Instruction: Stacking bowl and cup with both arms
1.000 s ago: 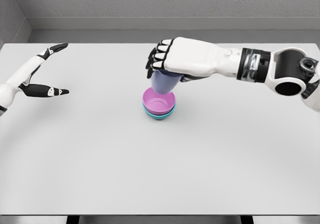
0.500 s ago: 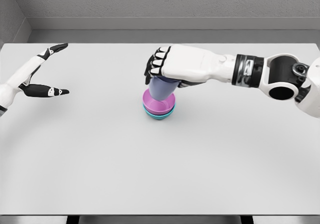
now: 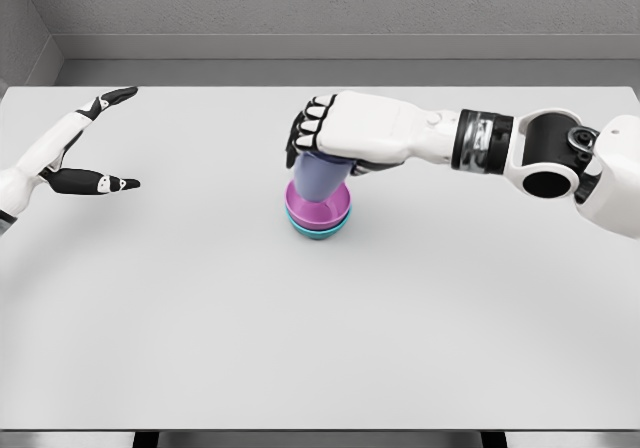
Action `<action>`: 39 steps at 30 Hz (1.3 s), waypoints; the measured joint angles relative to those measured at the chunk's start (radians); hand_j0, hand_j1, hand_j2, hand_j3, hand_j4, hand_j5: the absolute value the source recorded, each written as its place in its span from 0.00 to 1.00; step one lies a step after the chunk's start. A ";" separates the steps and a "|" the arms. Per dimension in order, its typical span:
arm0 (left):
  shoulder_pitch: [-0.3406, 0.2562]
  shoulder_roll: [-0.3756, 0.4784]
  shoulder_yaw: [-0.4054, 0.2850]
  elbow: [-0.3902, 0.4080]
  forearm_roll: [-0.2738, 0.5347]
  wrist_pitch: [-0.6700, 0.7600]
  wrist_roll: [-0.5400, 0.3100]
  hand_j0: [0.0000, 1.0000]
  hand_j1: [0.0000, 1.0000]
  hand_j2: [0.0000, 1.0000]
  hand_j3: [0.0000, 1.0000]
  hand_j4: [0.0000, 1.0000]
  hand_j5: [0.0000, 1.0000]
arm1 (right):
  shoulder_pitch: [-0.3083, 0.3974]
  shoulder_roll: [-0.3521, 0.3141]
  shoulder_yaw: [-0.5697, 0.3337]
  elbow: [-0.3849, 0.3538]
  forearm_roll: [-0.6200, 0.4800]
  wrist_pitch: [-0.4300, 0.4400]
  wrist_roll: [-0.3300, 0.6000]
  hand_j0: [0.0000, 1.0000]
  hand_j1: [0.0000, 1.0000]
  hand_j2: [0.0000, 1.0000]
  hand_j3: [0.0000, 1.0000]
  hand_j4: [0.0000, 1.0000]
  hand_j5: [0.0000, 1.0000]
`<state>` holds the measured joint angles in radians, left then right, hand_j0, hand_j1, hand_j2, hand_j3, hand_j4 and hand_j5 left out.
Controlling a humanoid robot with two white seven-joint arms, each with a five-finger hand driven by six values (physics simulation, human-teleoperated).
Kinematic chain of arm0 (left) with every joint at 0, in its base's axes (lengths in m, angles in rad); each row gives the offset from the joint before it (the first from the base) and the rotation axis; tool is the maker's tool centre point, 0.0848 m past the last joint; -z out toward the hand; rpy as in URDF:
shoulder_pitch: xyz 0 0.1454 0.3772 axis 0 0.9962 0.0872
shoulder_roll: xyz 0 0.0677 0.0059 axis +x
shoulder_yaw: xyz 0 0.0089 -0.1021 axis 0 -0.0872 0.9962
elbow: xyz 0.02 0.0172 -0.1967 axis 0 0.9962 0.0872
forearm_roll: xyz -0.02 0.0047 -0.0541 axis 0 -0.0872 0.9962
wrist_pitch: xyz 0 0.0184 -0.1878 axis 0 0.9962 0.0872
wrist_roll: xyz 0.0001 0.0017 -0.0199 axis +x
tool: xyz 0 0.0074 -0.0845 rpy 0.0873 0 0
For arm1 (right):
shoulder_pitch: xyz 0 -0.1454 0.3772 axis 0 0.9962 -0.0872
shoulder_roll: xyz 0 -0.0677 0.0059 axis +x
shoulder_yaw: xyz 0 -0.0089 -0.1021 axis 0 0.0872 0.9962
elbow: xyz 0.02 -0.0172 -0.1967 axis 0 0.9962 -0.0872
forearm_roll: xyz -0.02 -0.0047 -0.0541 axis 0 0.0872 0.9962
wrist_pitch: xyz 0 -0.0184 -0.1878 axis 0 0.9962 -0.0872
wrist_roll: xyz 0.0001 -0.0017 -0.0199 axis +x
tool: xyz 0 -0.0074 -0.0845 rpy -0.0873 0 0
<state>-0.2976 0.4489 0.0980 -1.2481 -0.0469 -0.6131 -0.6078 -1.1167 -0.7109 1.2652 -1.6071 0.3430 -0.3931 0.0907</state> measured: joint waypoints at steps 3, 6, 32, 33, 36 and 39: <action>0.000 0.000 0.000 0.000 0.000 0.000 0.000 1.00 1.00 1.00 1.00 1.00 1.00 | 0.002 0.007 0.001 0.011 0.000 0.000 0.000 0.65 0.65 0.65 0.65 0.65 0.65; 0.000 0.000 0.000 0.000 0.000 0.000 0.000 1.00 1.00 1.00 1.00 1.00 1.00 | 0.002 0.016 0.001 0.024 0.006 0.000 0.000 0.66 0.66 0.66 0.66 0.66 0.66; 0.000 -0.002 0.000 0.000 0.000 0.000 0.000 1.00 1.00 1.00 1.00 1.00 1.00 | 0.002 0.032 0.015 0.059 0.008 -0.001 -0.003 1.00 1.00 1.00 1.00 1.00 1.00; 0.000 -0.002 0.000 0.000 0.000 0.000 0.000 1.00 1.00 1.00 1.00 1.00 1.00 | 0.000 0.032 0.015 0.059 0.008 -0.001 -0.003 1.00 1.00 1.00 1.00 1.00 1.00; 0.000 -0.002 0.000 0.000 0.000 0.000 0.000 1.00 1.00 1.00 1.00 1.00 1.00 | -0.003 0.030 0.014 0.059 0.007 -0.001 -0.002 1.00 1.00 1.00 1.00 1.00 1.00; 0.000 -0.002 0.000 0.000 0.000 0.000 0.000 1.00 1.00 1.00 1.00 1.00 1.00 | -0.006 0.016 0.013 0.058 0.004 -0.005 -0.001 1.00 1.00 1.00 1.00 1.00 1.00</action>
<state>-0.2976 0.4473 0.0980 -1.2483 -0.0469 -0.6131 -0.6079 -1.1229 -0.6945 1.2784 -1.5494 0.3467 -0.3978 0.0900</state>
